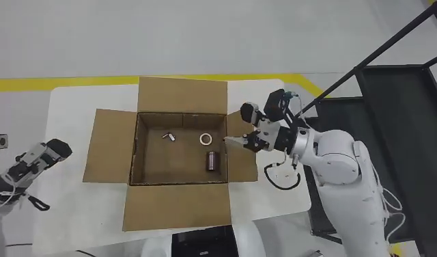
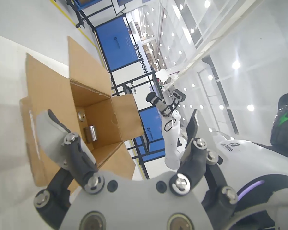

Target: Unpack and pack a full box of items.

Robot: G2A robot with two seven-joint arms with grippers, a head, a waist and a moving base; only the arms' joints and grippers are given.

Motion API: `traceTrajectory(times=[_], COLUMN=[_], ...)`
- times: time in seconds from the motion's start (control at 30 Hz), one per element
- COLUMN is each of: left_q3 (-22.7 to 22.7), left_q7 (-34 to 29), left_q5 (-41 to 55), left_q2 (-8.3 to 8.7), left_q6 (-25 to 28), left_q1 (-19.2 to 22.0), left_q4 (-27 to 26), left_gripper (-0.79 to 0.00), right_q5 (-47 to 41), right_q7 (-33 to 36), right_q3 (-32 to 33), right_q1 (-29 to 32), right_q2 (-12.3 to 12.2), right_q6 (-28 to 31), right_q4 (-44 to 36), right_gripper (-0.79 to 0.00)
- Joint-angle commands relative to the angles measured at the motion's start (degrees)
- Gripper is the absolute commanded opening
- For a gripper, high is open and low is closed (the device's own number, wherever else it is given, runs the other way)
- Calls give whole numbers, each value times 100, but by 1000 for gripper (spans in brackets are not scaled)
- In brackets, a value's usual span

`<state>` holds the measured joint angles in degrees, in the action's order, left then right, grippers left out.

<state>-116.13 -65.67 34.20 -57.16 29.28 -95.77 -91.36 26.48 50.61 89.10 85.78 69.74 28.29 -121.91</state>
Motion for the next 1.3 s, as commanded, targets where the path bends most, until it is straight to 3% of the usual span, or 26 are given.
traceTrajectory(times=[0.0,0.43,0.63,0.87,1.0,1.13,1.27], left_q3=[23,25,193,708,1047,1319,1497], left_q7=[26,79,442,756,763,748,455], left_q5=[-55,-114,-1151,-1859,-1903,-1698,-1048], left_q2=[7,8,27,25,10,-11,-21], left_q6=[157,187,100,444,711,902,939], left_q1=[131,149,184,638,914,1078,1089], left_q4=[244,272,374,1002,1341,1489,1294], left_gripper=[0,0,0,0,0,0,0], right_q5=[-11,-43,-945,-1710,-1386,-1381,-1893], right_q7=[-27,-67,-309,-195,-100,-91,57], right_q3=[40,33,347,1048,1168,929,641], right_q1=[93,94,100,646,942,1075,1052], right_q2=[-7,-6,-46,-127,-167,-173,-176], right_q6=[-36,-48,-231,-526,-726,-867,-716], right_q4=[-38,-45,-71,431,864,1161,1179], right_gripper=[0,0,0,0,0,0,0])
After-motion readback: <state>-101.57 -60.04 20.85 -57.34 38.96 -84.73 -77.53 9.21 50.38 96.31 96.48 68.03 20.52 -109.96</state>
